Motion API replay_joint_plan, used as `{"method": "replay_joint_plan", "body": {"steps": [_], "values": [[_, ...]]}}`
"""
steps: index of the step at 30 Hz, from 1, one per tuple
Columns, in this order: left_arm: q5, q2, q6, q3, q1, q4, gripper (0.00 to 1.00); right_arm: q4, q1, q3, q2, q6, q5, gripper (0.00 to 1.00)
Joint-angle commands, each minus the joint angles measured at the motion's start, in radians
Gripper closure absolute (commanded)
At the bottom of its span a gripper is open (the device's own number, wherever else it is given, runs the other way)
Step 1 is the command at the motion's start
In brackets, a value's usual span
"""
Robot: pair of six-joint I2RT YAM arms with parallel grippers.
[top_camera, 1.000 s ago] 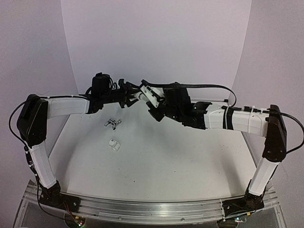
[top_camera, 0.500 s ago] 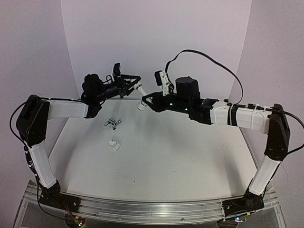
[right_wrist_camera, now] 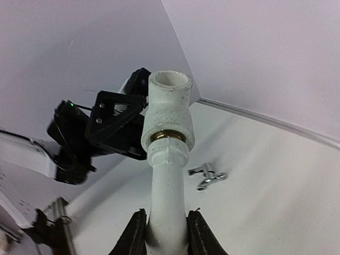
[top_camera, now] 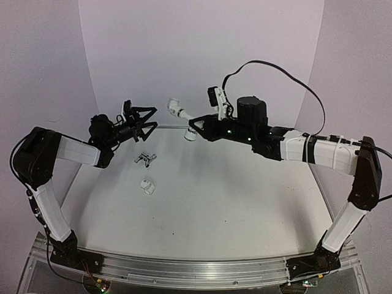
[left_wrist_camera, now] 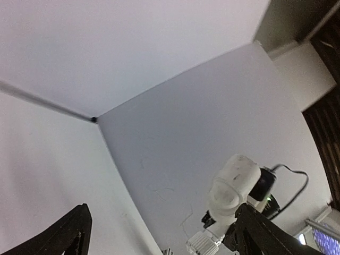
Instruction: Install the water faucets
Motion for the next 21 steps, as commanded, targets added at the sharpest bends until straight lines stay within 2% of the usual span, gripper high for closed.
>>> {"method": "replay_joint_plan", "body": {"steps": [1, 2, 3, 7, 10, 12, 16, 19, 21], "values": [[-0.017, -0.108, 0.059, 0.044, 0.032, -0.407, 0.01, -0.058, -0.004, 0.085, 0.035, -0.415, 0.182, 1.00], [-0.016, -0.115, 0.129, 0.076, 0.031, -0.558, 0.01, -0.078, -0.005, 0.098, 0.054, -0.500, 0.206, 1.00], [-0.017, -0.118, 0.164, 0.103, 0.029, -0.624, 0.01, -0.089, -0.004, 0.114, 0.076, -0.545, 0.221, 1.00], [0.015, -0.117, 0.150, 0.173, 0.040, -0.805, 0.01, -0.120, 0.001, 0.166, 0.124, -0.687, 0.261, 1.00], [0.025, -0.106, 0.052, 0.216, 0.040, -0.855, 0.03, -0.136, 0.006, 0.200, 0.167, -0.727, 0.325, 1.00], [0.003, -0.117, -0.052, 0.222, 0.036, -0.863, 0.03, -0.208, 0.010, 0.251, 0.193, -0.712, 0.363, 1.00], [-0.108, -0.155, -0.031, 0.239, 0.004, -0.931, 0.00, -0.276, 0.049, 0.291, 0.220, -0.715, 0.475, 1.00], [-0.125, -0.129, -0.060, 0.239, -0.025, -0.956, 0.00, -0.242, 0.097, 0.207, 0.203, -0.764, 0.570, 1.00], [-0.199, -0.125, -0.011, 0.260, -0.071, -0.976, 0.00, -0.203, 0.124, 0.147, 0.192, -0.799, 0.608, 1.00]]}}
